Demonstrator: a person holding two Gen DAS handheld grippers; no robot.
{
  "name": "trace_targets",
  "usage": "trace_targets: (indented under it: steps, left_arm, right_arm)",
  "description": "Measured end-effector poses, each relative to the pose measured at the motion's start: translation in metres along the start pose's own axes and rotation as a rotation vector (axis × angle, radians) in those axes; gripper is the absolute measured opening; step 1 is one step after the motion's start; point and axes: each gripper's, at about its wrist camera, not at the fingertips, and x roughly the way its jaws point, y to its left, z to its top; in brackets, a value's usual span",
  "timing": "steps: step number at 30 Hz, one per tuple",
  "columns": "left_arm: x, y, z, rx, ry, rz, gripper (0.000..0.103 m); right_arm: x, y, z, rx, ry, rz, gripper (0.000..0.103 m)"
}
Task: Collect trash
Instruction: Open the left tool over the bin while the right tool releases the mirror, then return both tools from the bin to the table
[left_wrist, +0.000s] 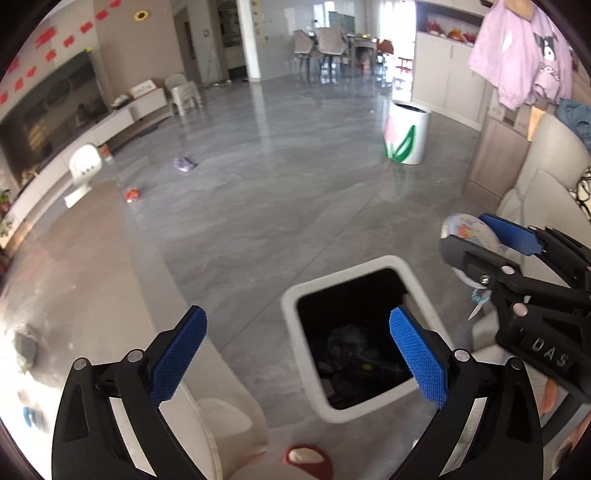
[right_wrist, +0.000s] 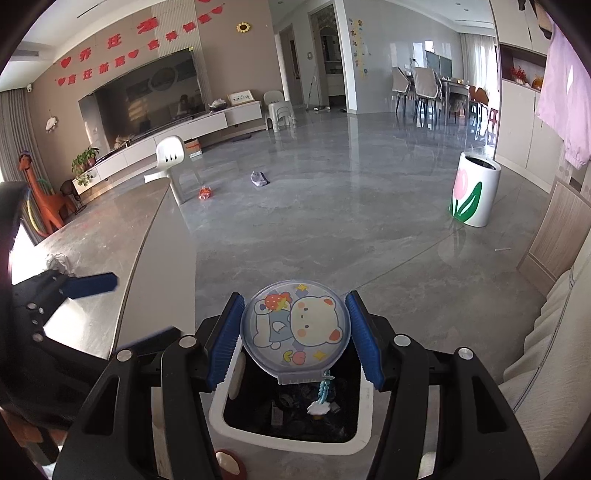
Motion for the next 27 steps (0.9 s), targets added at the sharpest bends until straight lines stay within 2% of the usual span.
trace_targets:
  steps: [5, 6, 7, 13, 18, 27]
  left_arm:
    - [-0.004, 0.024, -0.003, -0.058, -0.003, 0.034, 0.098]
    - [-0.005, 0.028, -0.003, -0.066, -0.005, 0.039, 0.098]
    - [-0.007, 0.032, -0.002, -0.073, -0.01, 0.047, 0.098]
    - [-0.014, 0.05, -0.004, -0.111, -0.025, 0.072, 0.098]
    - [-0.026, 0.067, -0.01, -0.149, -0.041, 0.088, 0.098]
    - [-0.06, 0.116, -0.036, -0.235, -0.062, 0.16, 0.098]
  right_arm:
    - [0.018, 0.004, 0.0, -0.009, 0.031, 0.006, 0.06]
    - [0.021, 0.005, 0.0, -0.014, 0.036, 0.003, 0.068]
    - [0.024, 0.006, 0.001, -0.022, 0.041, 0.001, 0.096]
    - [0.032, 0.01, 0.007, -0.054, 0.054, -0.019, 0.099]
    - [0.019, 0.02, 0.011, -0.075, 0.008, -0.009, 0.099]
    - [0.004, 0.087, 0.028, -0.149, -0.056, 0.086, 0.099]
